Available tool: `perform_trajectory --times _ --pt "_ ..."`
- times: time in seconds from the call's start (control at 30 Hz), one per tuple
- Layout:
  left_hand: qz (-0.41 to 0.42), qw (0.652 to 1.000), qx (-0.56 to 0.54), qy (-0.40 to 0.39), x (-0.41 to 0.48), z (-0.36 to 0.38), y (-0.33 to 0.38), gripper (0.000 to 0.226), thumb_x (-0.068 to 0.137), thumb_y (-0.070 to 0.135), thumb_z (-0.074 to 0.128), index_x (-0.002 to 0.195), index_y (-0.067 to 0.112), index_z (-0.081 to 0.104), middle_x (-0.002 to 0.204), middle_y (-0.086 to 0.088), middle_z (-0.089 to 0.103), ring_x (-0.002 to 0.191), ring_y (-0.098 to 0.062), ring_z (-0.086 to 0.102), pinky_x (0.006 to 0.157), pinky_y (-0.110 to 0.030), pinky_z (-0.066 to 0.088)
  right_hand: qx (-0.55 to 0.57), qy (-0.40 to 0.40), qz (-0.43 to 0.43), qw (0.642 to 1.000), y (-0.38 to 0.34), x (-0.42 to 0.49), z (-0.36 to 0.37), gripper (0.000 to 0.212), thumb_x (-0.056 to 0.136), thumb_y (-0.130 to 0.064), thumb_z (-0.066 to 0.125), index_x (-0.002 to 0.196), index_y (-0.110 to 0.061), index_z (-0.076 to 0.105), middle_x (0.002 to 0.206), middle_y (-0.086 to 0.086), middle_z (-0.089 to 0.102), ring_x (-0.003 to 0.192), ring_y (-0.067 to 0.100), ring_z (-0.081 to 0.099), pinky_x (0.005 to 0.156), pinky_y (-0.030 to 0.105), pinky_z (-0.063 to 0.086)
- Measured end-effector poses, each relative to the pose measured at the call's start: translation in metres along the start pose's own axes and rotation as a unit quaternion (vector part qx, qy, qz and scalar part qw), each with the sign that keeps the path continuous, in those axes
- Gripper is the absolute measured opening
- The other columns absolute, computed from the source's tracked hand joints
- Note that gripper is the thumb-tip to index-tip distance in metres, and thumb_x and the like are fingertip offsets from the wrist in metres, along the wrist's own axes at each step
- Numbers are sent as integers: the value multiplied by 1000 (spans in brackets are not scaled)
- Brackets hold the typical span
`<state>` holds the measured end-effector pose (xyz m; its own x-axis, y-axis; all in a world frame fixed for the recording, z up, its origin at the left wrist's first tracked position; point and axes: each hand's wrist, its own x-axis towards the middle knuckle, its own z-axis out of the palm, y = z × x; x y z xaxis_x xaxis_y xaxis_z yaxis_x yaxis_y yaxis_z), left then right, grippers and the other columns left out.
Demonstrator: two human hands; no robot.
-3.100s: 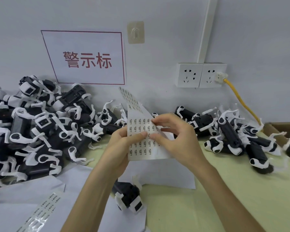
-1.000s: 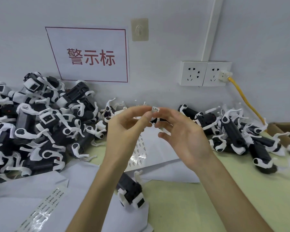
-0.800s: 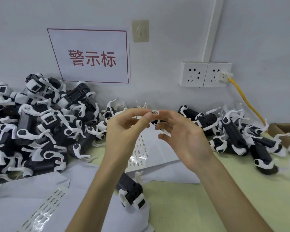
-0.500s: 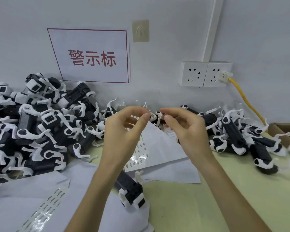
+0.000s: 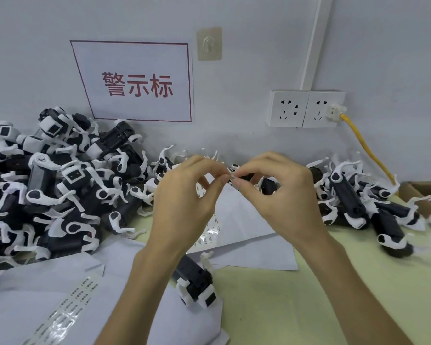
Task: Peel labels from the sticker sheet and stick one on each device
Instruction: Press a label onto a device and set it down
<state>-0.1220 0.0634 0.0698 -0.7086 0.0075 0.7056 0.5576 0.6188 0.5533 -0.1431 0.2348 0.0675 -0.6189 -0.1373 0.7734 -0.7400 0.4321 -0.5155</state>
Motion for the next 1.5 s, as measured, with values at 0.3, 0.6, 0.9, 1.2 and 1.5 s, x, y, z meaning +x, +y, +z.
perform_trajectory --times 0.3,0.6,0.9,1.2,1.5 --pt "-1 1000 1 -14 0 0 0 7 89 32 66 89 31 73 90 15 70 78 -11 65 74 -42 52 -14 -16 2 1000 2 -1 2 11 84 -8 79 82 -16 72 84 -7 66 73 12 63 73 19 48" --pt "-119 990 -60 51 9 -26 -22 22 104 13 53 112 30 65 100 10 71 84 -15 70 75 -32 58 73 -302 154 938 4 -6 3 54 86 -27 80 129 -39 48 106 -15 72 95 4 68 89 28 52" --pt "-198 977 -43 66 11 -40 -43 28 98 7 54 97 28 71 95 12 73 83 -20 70 75 -33 55 78 -442 197 872 9 -32 44 68 83 -19 79 137 -46 48 103 -16 73 92 2 69 81 17 53" --pt "-202 977 -70 -5 10 -59 -52 14 99 20 62 101 31 71 98 9 76 89 -14 73 71 -24 52 186 -259 242 916 11 -19 32 37 91 8 65 115 -20 68 90 4 79 84 21 76 74 37 64" --pt "-153 860 39 -485 -2 -25 -14 87 66 64 86 139 50 42 133 29 55 124 9 51 102 -18 43 173 -107 151 967 8 2 -11 42 90 11 63 111 -25 69 84 4 77 74 25 73 66 29 60"
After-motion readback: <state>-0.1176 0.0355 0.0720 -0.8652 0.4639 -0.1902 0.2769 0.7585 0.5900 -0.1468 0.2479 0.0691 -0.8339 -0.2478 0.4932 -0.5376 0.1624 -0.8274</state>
